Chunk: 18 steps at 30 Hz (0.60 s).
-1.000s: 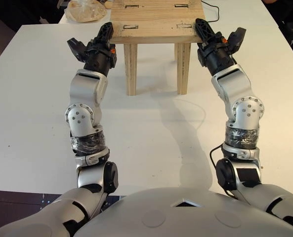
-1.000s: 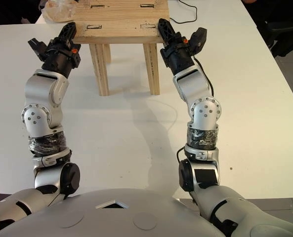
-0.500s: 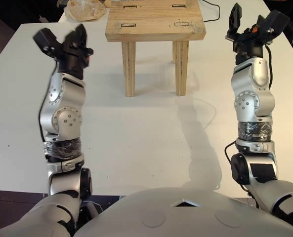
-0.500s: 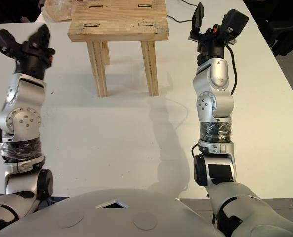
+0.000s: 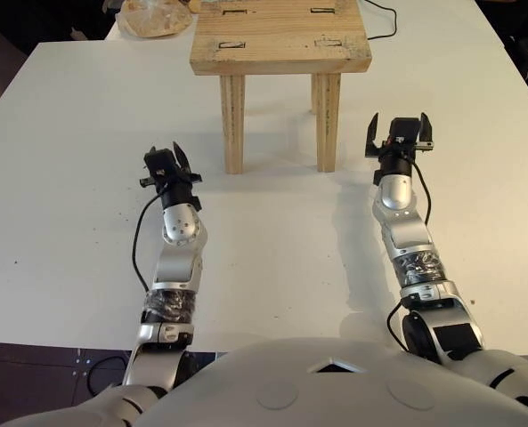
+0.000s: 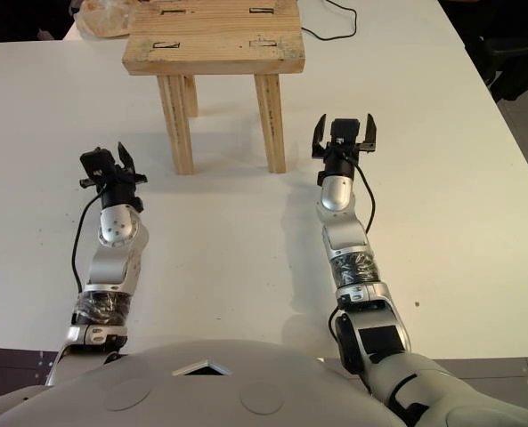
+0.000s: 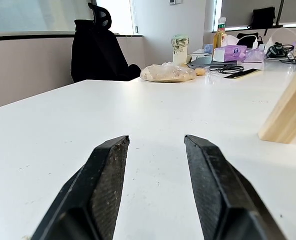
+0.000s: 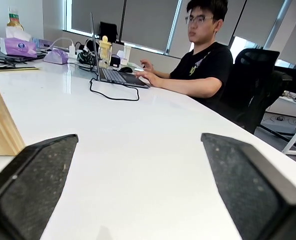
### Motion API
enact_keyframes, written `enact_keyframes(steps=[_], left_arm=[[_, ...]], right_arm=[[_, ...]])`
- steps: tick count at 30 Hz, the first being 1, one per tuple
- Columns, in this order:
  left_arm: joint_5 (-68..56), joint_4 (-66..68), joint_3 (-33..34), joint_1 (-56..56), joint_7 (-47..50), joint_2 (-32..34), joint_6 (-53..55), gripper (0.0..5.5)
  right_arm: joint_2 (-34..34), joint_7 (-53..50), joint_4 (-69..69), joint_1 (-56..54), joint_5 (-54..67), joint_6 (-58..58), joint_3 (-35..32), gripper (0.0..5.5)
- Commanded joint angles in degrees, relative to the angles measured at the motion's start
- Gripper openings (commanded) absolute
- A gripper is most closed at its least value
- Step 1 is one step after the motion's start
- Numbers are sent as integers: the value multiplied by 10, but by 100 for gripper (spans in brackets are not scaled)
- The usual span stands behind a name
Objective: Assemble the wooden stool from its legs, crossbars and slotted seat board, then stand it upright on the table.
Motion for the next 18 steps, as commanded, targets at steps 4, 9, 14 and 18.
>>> enact_keyframes(steps=[4,9,14,18], left_arm=[[7,79,32,-43,-24,-8,-28,117],[12,112,45,-68,-45,6,-27,117],[4,141,44,-95,-110,26,-31,170],[10,162,53,-113,-119,33,-38,229]], right_arm=[[31,-29,45,-13,-25,-52,-14,458],[56,-54,57,-4,-46,-68,-13,458],[75,-69,53,5,-62,-74,-13,402],[95,-88,33,18,-76,-73,-12,342]])
